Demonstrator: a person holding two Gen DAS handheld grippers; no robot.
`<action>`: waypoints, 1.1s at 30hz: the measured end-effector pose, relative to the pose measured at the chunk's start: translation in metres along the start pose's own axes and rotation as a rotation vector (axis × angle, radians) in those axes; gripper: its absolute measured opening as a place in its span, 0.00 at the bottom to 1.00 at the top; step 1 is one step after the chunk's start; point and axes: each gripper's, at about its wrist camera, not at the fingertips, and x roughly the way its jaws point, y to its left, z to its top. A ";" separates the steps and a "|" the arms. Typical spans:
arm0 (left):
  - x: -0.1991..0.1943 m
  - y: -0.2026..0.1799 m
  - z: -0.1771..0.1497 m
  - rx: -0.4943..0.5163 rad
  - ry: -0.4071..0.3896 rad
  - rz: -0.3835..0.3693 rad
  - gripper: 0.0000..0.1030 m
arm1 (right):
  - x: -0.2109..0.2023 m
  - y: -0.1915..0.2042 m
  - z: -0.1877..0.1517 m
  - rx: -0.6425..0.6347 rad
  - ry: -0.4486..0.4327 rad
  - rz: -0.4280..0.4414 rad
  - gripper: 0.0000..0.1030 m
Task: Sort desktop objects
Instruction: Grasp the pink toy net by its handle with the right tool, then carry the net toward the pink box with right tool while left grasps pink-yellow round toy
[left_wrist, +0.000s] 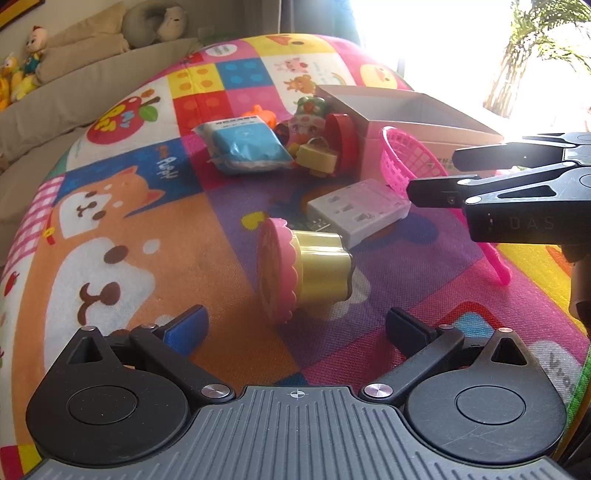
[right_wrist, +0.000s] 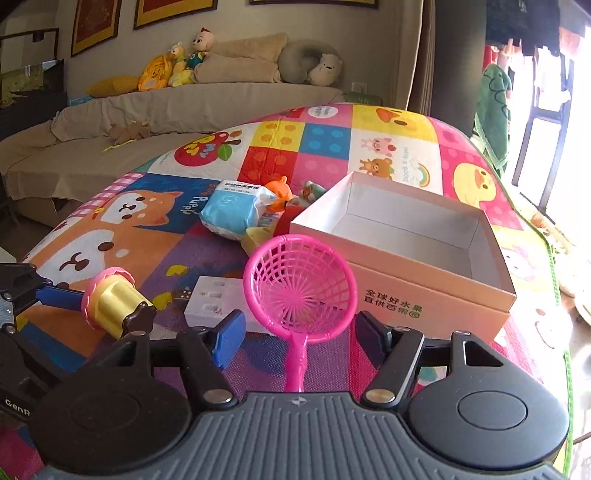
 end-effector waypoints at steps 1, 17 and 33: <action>0.000 0.000 0.000 0.002 0.000 0.000 1.00 | 0.001 0.005 0.002 -0.021 -0.009 0.007 0.60; -0.024 -0.015 0.022 0.004 -0.125 -0.101 1.00 | -0.015 -0.105 -0.024 0.589 0.040 0.225 0.08; -0.027 -0.087 0.028 0.238 -0.144 -0.269 1.00 | -0.047 -0.153 -0.085 0.629 0.003 -0.119 0.84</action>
